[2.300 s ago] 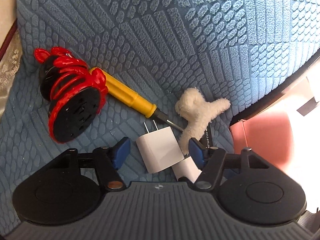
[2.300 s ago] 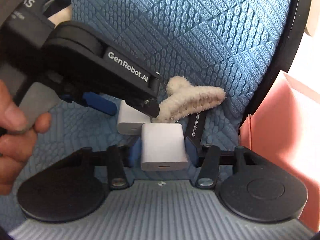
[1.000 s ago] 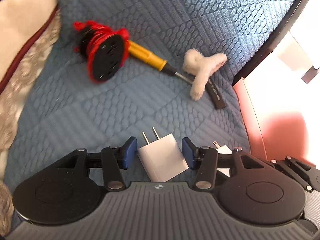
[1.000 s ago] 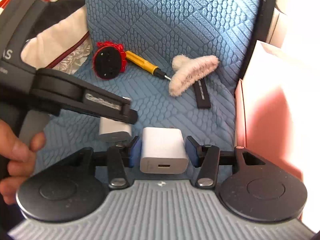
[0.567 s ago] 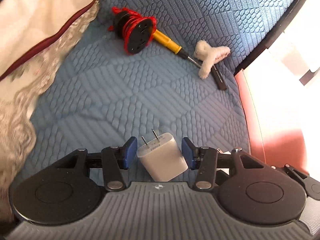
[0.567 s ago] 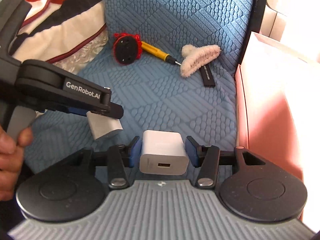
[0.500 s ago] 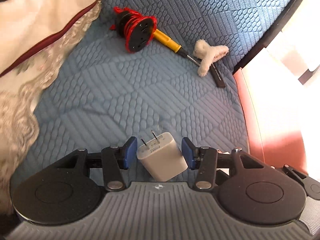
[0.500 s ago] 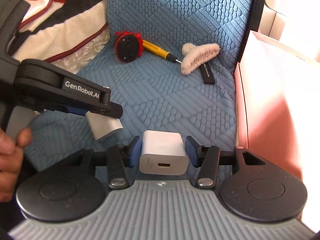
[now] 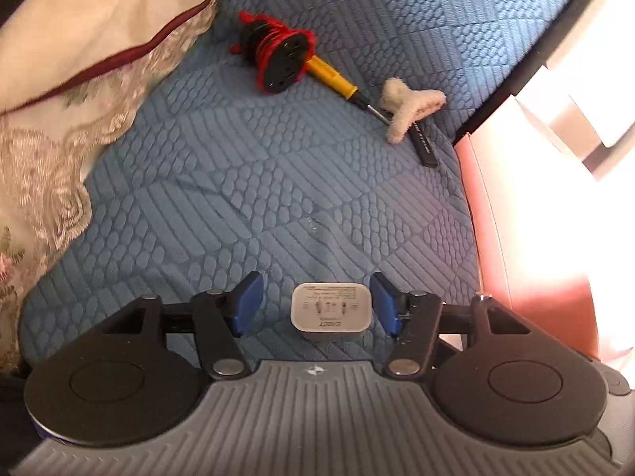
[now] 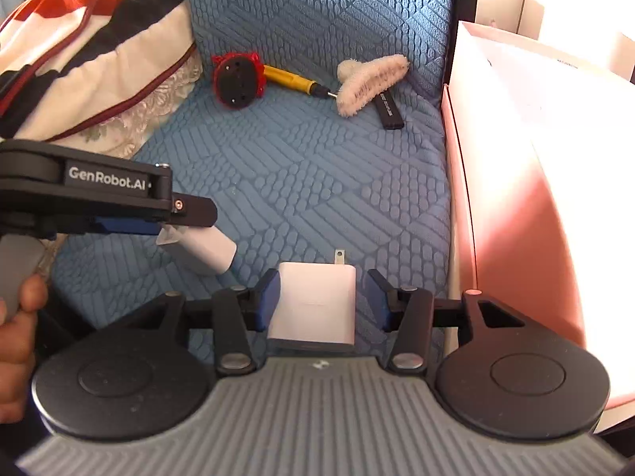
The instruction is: Organize rigid objects
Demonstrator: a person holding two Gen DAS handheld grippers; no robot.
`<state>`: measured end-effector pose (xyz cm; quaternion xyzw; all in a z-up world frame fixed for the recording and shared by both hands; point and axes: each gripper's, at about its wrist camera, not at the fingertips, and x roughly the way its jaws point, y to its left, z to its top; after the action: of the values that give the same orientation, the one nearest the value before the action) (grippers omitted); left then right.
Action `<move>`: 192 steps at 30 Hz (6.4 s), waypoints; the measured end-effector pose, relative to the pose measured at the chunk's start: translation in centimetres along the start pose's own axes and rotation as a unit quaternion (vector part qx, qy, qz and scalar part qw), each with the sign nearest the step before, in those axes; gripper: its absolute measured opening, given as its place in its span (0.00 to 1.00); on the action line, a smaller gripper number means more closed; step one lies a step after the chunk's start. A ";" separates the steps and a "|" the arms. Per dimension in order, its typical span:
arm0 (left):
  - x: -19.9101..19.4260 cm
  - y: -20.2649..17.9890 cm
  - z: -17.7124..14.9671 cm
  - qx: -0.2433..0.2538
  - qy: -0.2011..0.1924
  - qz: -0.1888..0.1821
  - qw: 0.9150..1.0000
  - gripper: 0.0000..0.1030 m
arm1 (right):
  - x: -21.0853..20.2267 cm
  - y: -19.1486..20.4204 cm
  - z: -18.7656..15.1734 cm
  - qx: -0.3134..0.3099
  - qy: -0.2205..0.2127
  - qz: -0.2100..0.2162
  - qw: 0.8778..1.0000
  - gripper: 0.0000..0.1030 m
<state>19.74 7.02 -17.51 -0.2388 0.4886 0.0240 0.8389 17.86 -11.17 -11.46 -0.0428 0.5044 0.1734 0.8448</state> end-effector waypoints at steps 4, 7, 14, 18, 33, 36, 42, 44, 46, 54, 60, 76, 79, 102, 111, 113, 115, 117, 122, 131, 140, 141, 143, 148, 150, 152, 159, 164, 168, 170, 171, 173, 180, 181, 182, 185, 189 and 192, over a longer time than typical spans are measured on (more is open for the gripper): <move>0.3 -0.1 -0.2 0.002 0.006 -0.005 1.000 0.65 | 0.3 0.2 -0.1 -0.002 0.011 0.010 1.000 0.51; 0.5 -0.6 -0.4 0.012 0.017 -0.008 1.000 0.64 | 0.6 0.2 -0.2 -0.001 0.014 0.006 1.000 0.51; 0.6 -1.0 -1.5 0.022 0.031 -0.009 0.999 0.59 | 0.8 0.4 -0.3 -0.009 0.009 0.003 1.000 0.50; 0.6 -1.2 -1.6 0.029 0.028 -0.013 0.999 0.56 | 1.0 0.5 -0.5 -0.013 0.006 0.000 1.000 0.52; -1.0 -1.1 -1.4 0.001 0.000 -0.019 1.000 0.40 | 0.1 0.8 -0.4 -0.026 0.010 -0.017 0.999 0.50; -1.7 -0.9 -1.6 -0.008 -0.005 -0.017 1.000 0.35 | -0.4 0.4 -0.1 -0.016 0.012 -0.008 1.000 0.50; -3.0 -0.3 -2.5 -0.051 -0.010 -0.017 0.998 0.32 | -1.3 -0.1 0.8 -0.023 0.011 0.000 1.000 0.50; -3.7 -0.4 -2.5 -0.065 -0.017 -0.020 0.998 0.32 | -1.8 -0.2 1.2 -0.024 0.006 0.000 1.000 0.50; -4.4 -0.5 -2.5 -0.081 -0.020 -0.031 0.996 0.31 | -2.4 -0.4 1.6 -0.025 0.005 0.001 1.000 0.50; -7.7 -3.4 -1.1 -0.075 -0.038 -0.046 0.995 0.31 | -5.9 -1.0 4.0 -0.018 -0.020 0.013 1.000 0.50; -11.1 -6.9 1.2 -0.042 -0.061 -0.038 0.997 0.31 | -9.2 -2.1 6.2 -0.012 -0.048 0.015 0.999 0.50; -14.4 -18.5 6.4 0.012 -0.113 -0.078 0.990 0.31 | -14.4 -9.4 10.9 -0.007 -0.097 -0.023 0.995 0.50; -14.1 -21.1 6.5 0.025 -0.120 -0.085 0.989 0.31 | -15.0 -11.3 11.2 0.004 -0.107 -0.028 0.994 0.50; 0.6 -28.5 0.4 0.083 -0.006 -0.050 0.995 0.31 | -6.7 -23.4 3.1 0.067 0.017 -0.053 0.996 0.50; 2.7 -28.6 -0.9 0.090 0.017 -0.039 0.995 0.31 | -4.2 -24.8 0.4 0.097 0.035 -0.059 0.993 0.50; 2.7 -28.6 -0.7 0.092 0.017 -0.040 0.995 0.31 | -4.4 -24.7 0.1 0.093 0.032 -0.060 0.993 0.50; 2.5 -28.6 -0.5 0.094 0.014 -0.047 0.994 0.31 | -4.5 -24.6 0.2 0.090 0.031 -0.059 0.994 0.47; 2.0 -29.0 -0.4 0.104 0.011 -0.053 0.993 0.32 | -4.8 -24.4 0.5 0.088 0.024 -0.051 0.995 0.48; -0.3 -29.1 -0.2 0.125 -0.015 -0.049 0.991 0.32 | -5.7 -23.5 1.6 0.087 0.009 -0.050 0.995 0.48; -6.6 -28.4 0.7 0.145 -0.078 -0.073 0.984 0.32 | -10.5 -21.7 4.2 0.083 -0.046 -0.044 0.995 0.48; -13.4 -26.6 1.7 0.156 -0.155 -0.075 0.973 0.32 | -15.2 -19.3 6.5 0.072 -0.098 -0.042 0.992 0.48; -13.9 -26.3 1.8 0.156 -0.160 -0.075 0.972 0.32 | -15.5 -18.9 6.6 0.069 -0.102 -0.042 0.992 0.48; -14.8 -25.7 1.9 0.159 -0.168 -0.077 0.970 0.32 | -16.0 -18.2 6.7 0.067 -0.107 -0.040 0.991 0.48; -16.2 -24.0 1.8 0.165 -0.187 -0.070 0.966 0.32 | -16.6 -16.0 6.7 0.059 -0.115 -0.034 0.991 0.48; -16.7 -23.2 1.8 0.164 -0.191 -0.070 0.965 0.32 | -16.7 -15.1 6.6 0.053 -0.115 -0.034 0.991 0.48; -17.2 -22.5 1.6 0.167 -0.196 -0.066 0.964 0.32 | -16.9 -14.1 6.6 0.049 -0.116 -0.032 0.992 0.48; -18.4 -19.1 1.4 0.168 -0.205 -0.064 0.962 0.32 | -17.4 -10.6 6.5 0.036 -0.125 -0.030 0.991 0.48; -18.6 -16.3 1.2 0.144 -0.207 -0.079 0.965 0.32 | -16.6 -7.9 5.8 0.038 -0.128 -0.037 0.990 0.48; -18.4 -14.4 0.7 0.142 -0.210 -0.067 0.965 0.32 | -15.6 -5.9 5.0 0.044 -0.126 -0.037 0.990 0.48; -18.5 -13.6 -0.1 0.140 -0.220 -0.073 0.963 0.32 | -15.2 -5.1 4.5 0.041 -0.125 -0.035 0.991 0.48; -18.3 -13.3 -0.5 0.141 -0.220 -0.075 0.962 0.32 | -14.9 -4.6 4.1 0.037 -0.123 -0.034 0.991 0.48; -17.6 -12.9 -1.5 0.144 -0.222 -0.053 0.963 0.32 | -14.3 -4.0 3.4 0.030 -0.120 -0.034 0.992 0.48; -16.1 -9.3 -3.6 0.149 -0.215 -0.006 0.965 0.32 | -11.7 -2.8 0.8 0.041 -0.112 -0.037 0.992 0.48; -16.0 -8.8 -3.7 0.150 -0.214 -0.002 0.965 0.32 | -11.5 -2.6 0.6 0.042 -0.112 -0.036 0.992 0.48; -15.9 -8.3 -3.8 0.148 -0.214 0.001 0.966 0.32 | -11.3 -2.4 0.3 0.043 -0.112 -0.035 0.992 0.48; -15.9 -7.2 -4.0 0.156 -0.213 0.000 0.965 0.32 | -10.9 -1.8 -0.3 0.044 -0.116 -0.032 0.992 0.48; -15.3 -5.6 -4.1 0.141 -0.201 0.002 0.969 0.32 | -10.3 -1.2 -0.7 0.039 -0.115 -0.030 0.992 0.48; -14.2 -4.7 -3.9 0.134 -0.192 0.006 0.972 0.33 | -9.6 -0.9 -0.7 0.039 -0.115 -0.038 0.992 0.48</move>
<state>10.45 3.91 -5.50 -0.1121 0.3183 0.0087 0.9413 13.43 -14.61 -3.61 -0.0092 0.4086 0.1250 0.9041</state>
